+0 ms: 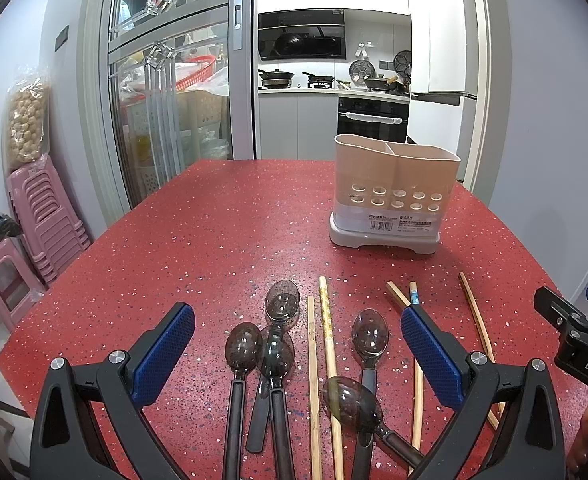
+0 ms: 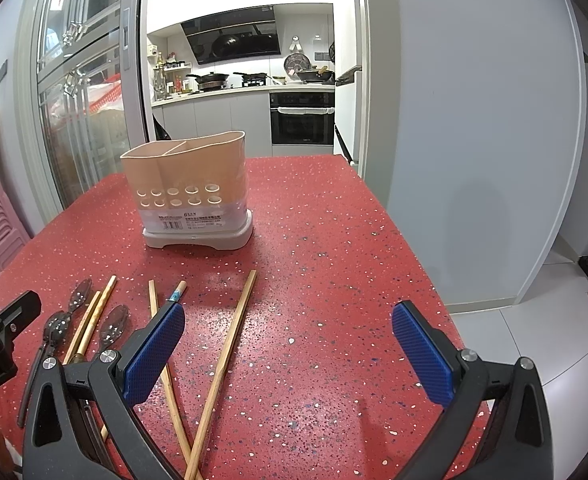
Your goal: Organize utensils
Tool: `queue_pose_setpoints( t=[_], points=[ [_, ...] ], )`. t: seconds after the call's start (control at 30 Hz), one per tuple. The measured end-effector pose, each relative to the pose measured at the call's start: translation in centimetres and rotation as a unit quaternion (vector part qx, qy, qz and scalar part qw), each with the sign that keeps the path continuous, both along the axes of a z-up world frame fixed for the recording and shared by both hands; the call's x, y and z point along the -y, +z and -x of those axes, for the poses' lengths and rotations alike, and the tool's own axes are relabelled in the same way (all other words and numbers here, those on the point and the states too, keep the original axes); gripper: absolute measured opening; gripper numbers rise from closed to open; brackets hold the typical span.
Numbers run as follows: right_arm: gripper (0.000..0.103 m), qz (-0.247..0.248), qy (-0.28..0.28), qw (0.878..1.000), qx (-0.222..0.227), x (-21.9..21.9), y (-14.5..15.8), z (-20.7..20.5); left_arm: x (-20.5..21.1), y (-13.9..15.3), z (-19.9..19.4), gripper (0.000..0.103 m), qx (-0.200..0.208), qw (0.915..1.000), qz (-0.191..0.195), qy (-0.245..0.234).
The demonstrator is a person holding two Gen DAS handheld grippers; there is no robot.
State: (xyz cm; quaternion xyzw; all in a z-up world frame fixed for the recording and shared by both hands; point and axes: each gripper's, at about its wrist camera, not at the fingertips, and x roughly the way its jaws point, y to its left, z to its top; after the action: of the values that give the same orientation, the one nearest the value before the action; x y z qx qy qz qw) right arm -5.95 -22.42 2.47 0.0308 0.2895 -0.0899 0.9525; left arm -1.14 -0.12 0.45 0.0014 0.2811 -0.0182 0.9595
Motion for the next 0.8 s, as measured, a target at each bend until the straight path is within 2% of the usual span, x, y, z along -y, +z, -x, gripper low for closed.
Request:
queue_pose_setpoints(
  t=[0.53, 0.7, 0.8],
  points=[
    [0.103, -0.004, 0.003, 1.0, -0.005, 0.0, 0.0, 0.1, -0.2, 0.0, 0.2, 0.103, -0.002, 1.0, 0.0, 0.002],
    [0.103, -0.009, 0.012, 1.0, -0.016, 0.2, -0.1, -0.4, -1.1, -0.1, -0.2, 0.103, -0.013, 0.9998, -0.005, 0.01],
    [0.103, -0.014, 0.022, 0.999, -0.034, 0.3, -0.3, -1.1, -2.6, -0.4, -0.9, 0.103, -0.034, 0.9992, -0.002, 0.019]
  ],
)
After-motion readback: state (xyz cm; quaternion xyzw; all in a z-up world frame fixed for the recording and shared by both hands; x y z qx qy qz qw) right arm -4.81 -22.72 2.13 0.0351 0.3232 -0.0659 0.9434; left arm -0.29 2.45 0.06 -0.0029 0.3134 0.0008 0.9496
